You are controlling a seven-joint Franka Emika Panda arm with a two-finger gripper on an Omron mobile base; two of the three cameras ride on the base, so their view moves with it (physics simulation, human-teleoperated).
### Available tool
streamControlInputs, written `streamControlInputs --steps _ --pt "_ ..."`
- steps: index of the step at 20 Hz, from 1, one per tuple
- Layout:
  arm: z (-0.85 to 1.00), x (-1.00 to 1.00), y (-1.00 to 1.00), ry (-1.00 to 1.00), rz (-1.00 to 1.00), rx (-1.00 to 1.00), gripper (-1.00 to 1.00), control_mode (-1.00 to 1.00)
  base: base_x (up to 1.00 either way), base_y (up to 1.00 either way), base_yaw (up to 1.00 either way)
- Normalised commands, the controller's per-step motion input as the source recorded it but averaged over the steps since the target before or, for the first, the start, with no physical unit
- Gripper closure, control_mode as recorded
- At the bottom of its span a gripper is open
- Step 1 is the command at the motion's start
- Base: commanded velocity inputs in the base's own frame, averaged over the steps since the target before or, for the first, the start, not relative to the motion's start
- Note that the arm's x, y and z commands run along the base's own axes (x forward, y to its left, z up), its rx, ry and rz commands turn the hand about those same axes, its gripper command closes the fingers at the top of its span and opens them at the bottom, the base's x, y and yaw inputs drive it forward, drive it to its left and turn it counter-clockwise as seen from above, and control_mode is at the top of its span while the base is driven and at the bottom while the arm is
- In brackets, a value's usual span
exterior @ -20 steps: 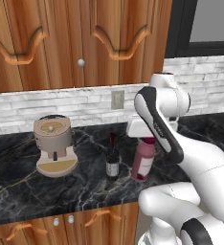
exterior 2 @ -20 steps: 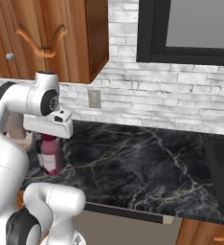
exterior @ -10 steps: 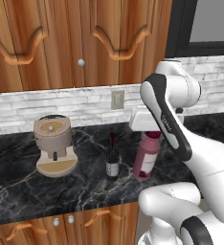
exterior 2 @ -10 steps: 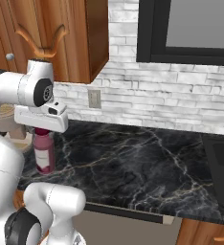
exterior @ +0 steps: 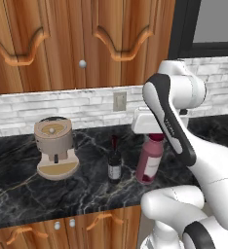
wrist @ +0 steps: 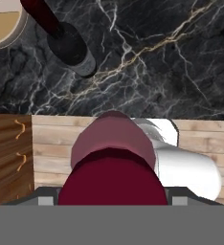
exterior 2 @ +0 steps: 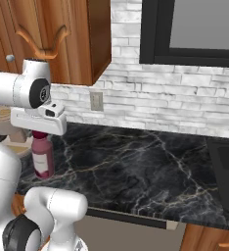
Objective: There is a wine glass and glass cup on the dining counter. Place the wine bottle next to the wine glass and the juice bottle next to the glass cup.
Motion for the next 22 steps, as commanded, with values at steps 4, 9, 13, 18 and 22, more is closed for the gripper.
streamControlInputs --steps 4,9,13,18,22 --pt "0.0 0.0 0.0 0.0 0.0 0.0 1.0 -1.0 0.0 0.0 0.0" --pt "0.0 0.0 0.0 0.0 0.0 0.0 1.0 1.0 0.0 0.0 0.0" --pt "0.0 0.0 0.0 0.0 0.0 0.0 1.0 1.0 -0.1 0.0 -0.01" --pt "0.0 0.0 0.0 0.0 0.0 0.0 1.0 1.0 -0.27 0.06 0.0" --pt "0.0 0.0 0.0 0.0 0.0 0.0 1.0 1.0 -0.44 0.15 0.06"
